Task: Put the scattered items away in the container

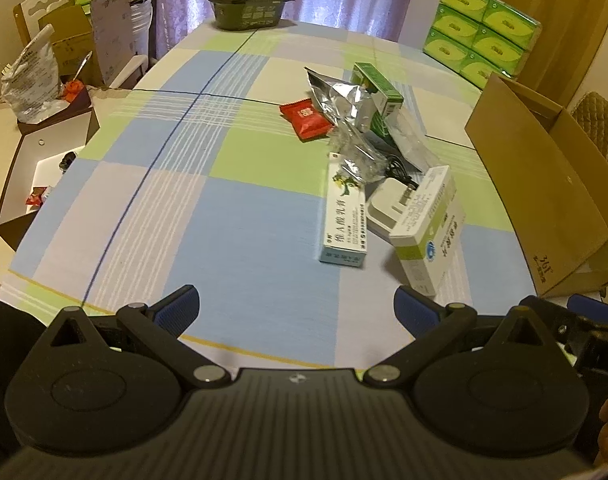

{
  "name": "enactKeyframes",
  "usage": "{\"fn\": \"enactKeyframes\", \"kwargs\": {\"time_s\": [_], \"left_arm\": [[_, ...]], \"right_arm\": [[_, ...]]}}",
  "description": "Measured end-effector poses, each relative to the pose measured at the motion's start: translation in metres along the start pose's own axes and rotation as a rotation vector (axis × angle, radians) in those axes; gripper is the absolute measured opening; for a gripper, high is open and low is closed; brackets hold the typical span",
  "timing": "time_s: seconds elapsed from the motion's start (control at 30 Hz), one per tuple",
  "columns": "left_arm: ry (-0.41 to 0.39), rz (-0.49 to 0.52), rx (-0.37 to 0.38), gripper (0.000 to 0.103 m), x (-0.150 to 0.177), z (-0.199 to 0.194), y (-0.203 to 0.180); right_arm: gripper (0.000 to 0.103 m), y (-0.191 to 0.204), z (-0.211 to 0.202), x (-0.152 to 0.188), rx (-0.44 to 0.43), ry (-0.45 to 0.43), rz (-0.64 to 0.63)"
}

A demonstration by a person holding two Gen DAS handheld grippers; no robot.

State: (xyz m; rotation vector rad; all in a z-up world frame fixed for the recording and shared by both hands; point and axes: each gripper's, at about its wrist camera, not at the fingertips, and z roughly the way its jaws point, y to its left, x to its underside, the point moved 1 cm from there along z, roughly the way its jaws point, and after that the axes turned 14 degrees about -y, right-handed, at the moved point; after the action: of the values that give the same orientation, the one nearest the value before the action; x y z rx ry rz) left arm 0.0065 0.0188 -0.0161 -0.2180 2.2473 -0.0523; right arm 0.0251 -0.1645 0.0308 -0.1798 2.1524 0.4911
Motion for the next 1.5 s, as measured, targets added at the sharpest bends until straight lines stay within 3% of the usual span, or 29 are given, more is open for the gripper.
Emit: {"fn": "enactKeyframes", "kwargs": {"time_s": [0.43, 0.63, 1.1, 1.13, 1.17, 1.33, 1.5], "left_arm": [[-0.037, 0.068, -0.025, 0.102, -0.011, 0.012, 0.015], [-0.026, 0.06, -0.011, 0.102, -0.016, 0.025, 0.022], [0.006, 0.027, 0.007, 0.102, -0.016, 0.05, 0.031], [0.005, 0.029, 0.01, 0.102, -0.016, 0.051, 0.03], [0.005, 0.032, 0.012, 0.102, -0.016, 0.052, 0.029], [-0.006, 0.064, 0.034, 0.102, -0.018, 0.057, 0.021], [-0.033, 0.155, 0.094, 0.101, -0.024, 0.066, 0.0]], "right_arm": [[0.103, 0.004, 0.051, -0.012, -0.1, 0.025, 0.207], [0.103, -0.005, 0.081, -0.008, -0.067, 0.056, 0.32], [0.103, -0.021, 0.116, -0.002, 0.013, 0.077, 0.443], [0.087, -0.022, 0.117, -0.002, 0.011, 0.08, 0.439], [0.081, -0.022, 0.117, -0.002, 0.003, 0.086, 0.436], [0.076, -0.021, 0.109, -0.008, 0.021, 0.102, 0.326], [0.075, -0.005, 0.085, -0.014, 0.07, 0.085, -0.033]]}}
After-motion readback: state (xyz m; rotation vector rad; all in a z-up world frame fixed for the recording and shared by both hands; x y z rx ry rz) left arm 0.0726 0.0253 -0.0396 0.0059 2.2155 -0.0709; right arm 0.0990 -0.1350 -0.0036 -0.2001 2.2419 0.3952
